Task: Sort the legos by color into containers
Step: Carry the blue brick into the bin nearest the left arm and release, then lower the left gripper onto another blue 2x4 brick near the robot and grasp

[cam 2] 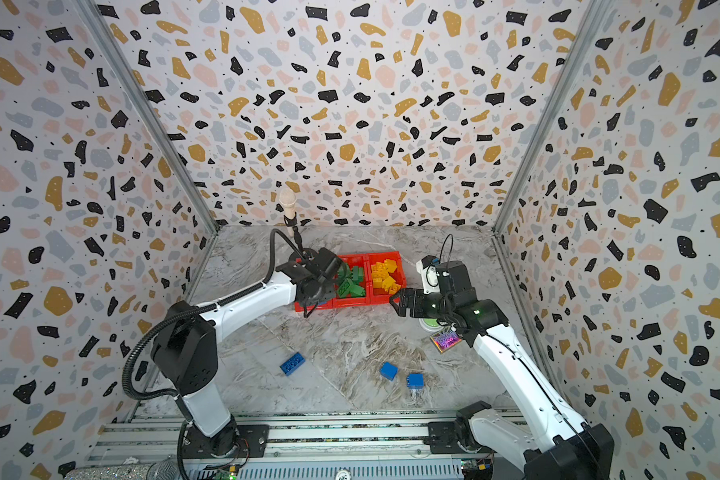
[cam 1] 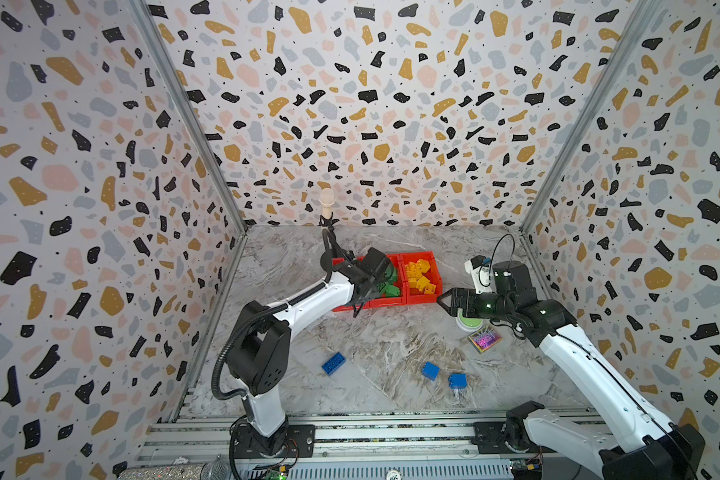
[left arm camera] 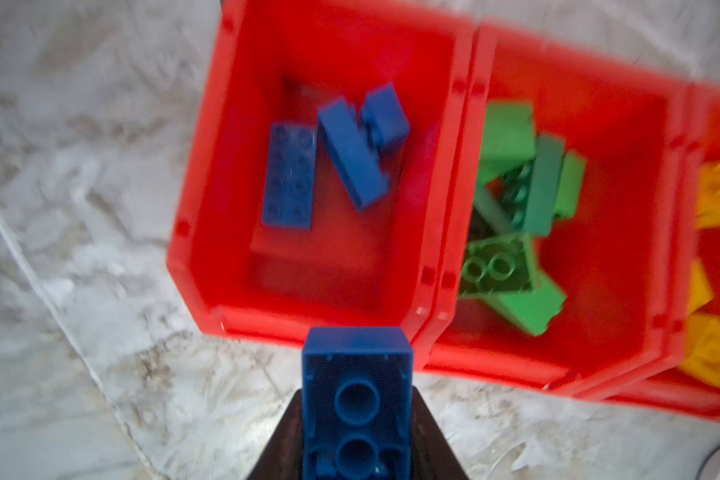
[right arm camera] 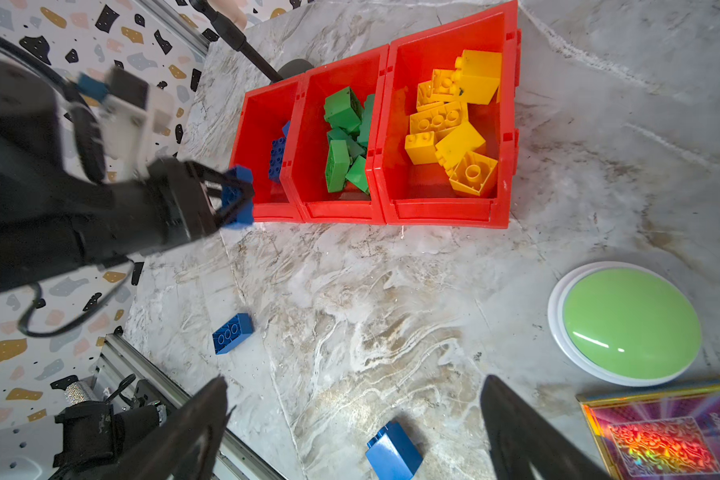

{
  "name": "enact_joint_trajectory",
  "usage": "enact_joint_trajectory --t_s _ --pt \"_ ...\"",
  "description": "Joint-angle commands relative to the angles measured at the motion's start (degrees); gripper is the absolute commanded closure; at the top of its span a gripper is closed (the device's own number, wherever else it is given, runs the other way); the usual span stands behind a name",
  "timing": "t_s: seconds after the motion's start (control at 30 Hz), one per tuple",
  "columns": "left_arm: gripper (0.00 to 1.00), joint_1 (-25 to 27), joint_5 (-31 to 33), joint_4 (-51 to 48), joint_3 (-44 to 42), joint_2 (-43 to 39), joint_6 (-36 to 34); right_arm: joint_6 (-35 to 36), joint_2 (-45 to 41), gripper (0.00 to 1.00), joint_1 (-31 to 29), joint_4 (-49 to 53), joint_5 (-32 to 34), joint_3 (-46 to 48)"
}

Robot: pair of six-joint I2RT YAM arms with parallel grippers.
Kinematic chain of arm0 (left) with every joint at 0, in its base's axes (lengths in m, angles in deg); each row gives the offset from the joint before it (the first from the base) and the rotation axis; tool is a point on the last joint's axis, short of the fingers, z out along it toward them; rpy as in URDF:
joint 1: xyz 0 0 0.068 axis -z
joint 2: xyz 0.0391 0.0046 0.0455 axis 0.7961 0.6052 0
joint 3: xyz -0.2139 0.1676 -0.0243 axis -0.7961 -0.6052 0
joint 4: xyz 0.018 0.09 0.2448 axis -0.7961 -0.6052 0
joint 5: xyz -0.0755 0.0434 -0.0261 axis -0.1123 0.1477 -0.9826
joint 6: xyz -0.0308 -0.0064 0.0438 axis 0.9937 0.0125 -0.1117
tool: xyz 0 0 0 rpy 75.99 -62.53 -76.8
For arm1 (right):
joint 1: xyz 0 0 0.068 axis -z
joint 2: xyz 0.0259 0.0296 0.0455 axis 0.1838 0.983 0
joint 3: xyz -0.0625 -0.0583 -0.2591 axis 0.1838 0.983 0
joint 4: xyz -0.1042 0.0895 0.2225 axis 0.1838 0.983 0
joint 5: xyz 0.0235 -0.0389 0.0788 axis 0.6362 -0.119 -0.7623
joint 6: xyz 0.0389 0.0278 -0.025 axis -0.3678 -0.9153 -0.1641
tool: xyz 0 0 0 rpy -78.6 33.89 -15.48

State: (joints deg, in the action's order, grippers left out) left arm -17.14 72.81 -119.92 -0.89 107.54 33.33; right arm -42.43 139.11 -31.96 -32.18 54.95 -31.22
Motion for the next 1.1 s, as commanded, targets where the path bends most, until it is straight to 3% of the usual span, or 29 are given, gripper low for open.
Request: enact_joint_trajectory --t_s 0.0,0.23,0.33,0.4,0.57,0.63,0.93,1.07 --pt "0.78 -4.33 1.28 -3.54 4.04 2.30 -7.16 -1.09 0.24 0.05 0.18 -1.58 -0.74 -2.61" --pt "0.74 -9.25 -1.60 -1.83 10.22 9.14 -12.66 -4.51 0.29 0.05 0.10 -2.46 0.51 -2.68" --pt "0.63 -10.25 -3.17 -1.20 11.80 11.02 -13.98 -6.25 -0.21 0.05 -0.06 -2.57 1.70 -2.88" --pt "0.48 -10.56 -4.09 -0.78 12.64 11.79 -14.72 -7.25 -0.42 0.05 -0.24 -2.58 2.78 -3.18" --pt "0.34 -10.72 -6.11 -0.76 13.30 11.89 -16.17 -8.04 0.10 0.05 -1.23 -1.74 5.34 -4.76" --pt "0.33 -10.70 -7.08 -0.85 12.54 10.58 -16.46 -7.95 0.51 0.04 -1.73 -1.30 6.20 -5.51" --pt "0.32 -10.45 -10.63 7.39 -10.49 -11.81 -20.55 -5.73 8.66 0.03 -6.76 -4.08 5.73 -8.43" --pt "0.15 -10.48 -6.75 5.20 -22.71 -24.11 -20.58 -5.25 12.30 0.01 -10.02 -5.88 5.48 -9.74"
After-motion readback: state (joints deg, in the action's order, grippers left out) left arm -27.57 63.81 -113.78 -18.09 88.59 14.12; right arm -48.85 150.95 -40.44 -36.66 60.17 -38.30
